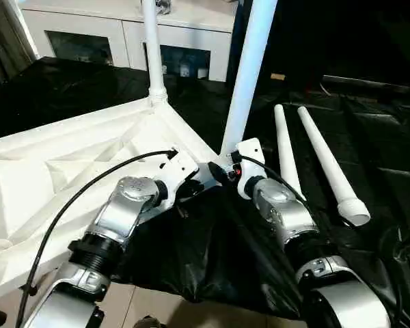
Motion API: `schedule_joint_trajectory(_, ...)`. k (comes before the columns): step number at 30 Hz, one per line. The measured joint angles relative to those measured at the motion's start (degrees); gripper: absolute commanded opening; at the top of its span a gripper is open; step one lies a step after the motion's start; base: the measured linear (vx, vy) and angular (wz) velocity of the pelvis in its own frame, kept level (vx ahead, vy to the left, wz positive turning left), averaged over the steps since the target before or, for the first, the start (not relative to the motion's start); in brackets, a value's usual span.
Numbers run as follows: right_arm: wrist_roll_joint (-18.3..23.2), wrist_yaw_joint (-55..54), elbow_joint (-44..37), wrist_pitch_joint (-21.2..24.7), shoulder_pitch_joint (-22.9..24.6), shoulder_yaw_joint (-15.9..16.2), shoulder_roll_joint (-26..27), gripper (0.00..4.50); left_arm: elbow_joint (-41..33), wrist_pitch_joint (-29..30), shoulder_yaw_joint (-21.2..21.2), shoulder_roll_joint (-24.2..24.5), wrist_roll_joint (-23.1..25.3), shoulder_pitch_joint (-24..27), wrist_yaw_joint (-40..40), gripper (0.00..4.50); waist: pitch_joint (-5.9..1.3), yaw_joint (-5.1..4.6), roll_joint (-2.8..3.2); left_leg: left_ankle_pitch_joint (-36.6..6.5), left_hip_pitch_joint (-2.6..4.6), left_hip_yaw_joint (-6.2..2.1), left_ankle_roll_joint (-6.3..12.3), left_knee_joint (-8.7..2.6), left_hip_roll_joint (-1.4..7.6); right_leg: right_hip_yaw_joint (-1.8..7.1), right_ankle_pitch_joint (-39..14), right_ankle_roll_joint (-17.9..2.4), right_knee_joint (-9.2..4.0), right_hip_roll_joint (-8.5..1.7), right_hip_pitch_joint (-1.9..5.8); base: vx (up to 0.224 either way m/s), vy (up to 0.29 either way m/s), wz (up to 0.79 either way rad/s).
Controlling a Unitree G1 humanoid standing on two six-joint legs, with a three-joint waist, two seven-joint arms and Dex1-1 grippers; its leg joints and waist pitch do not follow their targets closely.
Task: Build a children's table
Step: Rotate leg to tighten
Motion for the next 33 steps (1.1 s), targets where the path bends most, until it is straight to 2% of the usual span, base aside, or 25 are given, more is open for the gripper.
schedule_joint_trajectory(8,0.59,19.76,-6.87,-0.11,3.78,6.05,-8.45,3.98,-3.63,-3.71,-0.67,5.97,-2.98,2.73,-12.23,0.00,0.08,0.25,0.13,0.00,-0.20,0.00,0.02,-0.01,0.02,-0.04,-0.14,-0.01,-0.02,0.01,-0.16,0.000,0.000,0.00)
schedule_joint_trajectory(14,0.77,28.59,-10.56,-0.06,5.25,8.13,-12.26,3.98,-4.96,-3.93,-0.73,8.52,-5.12,3.72,-17.85,0.00,0.09,0.31,0.12,0.00,-0.20,0.00,0.02,0.03,0.02,-0.04,-0.13,-0.01,-0.01,0.01,-0.14,0.000,0.000,0.00)
schedule_joint_trajectory(20,2.73,36.31,-16.74,2.37,7.91,10.08,-15.52,3.98,-5.75,-5.08,-1.25,11.27,-6.72,4.69,-23.31,0.00,0.10,0.64,0.11,0.00,-0.20,0.00,0.03,0.04,0.03,-0.05,-0.13,0.00,-0.01,0.01,-0.14,0.000,0.000,0.00)
schedule_joint_trajectory(23,3.14,37.93,-18.42,3.01,8.73,10.54,-15.74,3.61,-6.65,-5.07,-1.26,12.43,-7.13,5.28,-25.25,0.00,0.10,0.65,0.10,0.00,-0.20,0.00,0.02,0.04,0.03,-0.05,-0.13,-0.01,-0.01,0.01,-0.14,0.000,0.000,0.00)
schedule_joint_trajectory(33,3.80,39.85,-20.61,5.45,9.23,11.37,-16.47,2.86,-7.72,-4.41,-1.26,13.66,-8.26,6.01,-27.83,0.00,0.11,0.94,0.06,0.00,-0.20,0.00,0.02,0.05,0.04,-0.05,-0.13,0.00,-0.01,0.01,-0.13,0.000,0.000,0.00)
